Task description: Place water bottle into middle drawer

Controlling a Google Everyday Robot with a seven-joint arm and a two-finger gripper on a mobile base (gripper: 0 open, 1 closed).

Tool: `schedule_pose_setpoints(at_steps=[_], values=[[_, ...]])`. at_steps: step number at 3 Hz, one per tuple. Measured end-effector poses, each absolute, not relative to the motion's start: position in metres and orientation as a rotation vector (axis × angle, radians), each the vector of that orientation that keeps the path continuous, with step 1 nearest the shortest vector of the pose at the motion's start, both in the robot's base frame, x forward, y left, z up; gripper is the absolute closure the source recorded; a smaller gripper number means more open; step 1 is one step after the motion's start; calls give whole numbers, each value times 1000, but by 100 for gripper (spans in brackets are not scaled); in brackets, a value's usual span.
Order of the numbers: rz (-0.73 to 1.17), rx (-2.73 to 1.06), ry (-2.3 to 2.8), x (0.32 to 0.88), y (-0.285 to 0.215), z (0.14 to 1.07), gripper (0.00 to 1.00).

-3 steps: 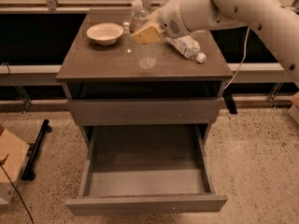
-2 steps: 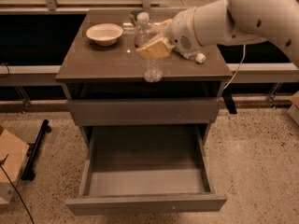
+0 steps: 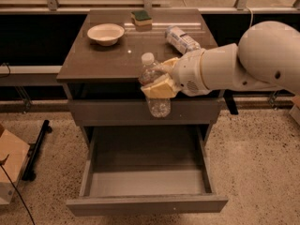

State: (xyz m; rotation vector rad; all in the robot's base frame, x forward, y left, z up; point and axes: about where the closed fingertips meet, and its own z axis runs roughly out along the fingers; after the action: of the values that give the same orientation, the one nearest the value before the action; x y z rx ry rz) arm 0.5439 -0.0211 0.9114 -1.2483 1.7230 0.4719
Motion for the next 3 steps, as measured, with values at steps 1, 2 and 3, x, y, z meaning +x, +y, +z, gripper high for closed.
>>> schedule_pose_setpoints(at_steps=[1, 2, 3], values=[[492, -1239, 1744, 526, -14, 874, 100], [516, -1222, 1755, 521, -10, 844, 100], [529, -1205, 1752, 524, -7, 815, 100]])
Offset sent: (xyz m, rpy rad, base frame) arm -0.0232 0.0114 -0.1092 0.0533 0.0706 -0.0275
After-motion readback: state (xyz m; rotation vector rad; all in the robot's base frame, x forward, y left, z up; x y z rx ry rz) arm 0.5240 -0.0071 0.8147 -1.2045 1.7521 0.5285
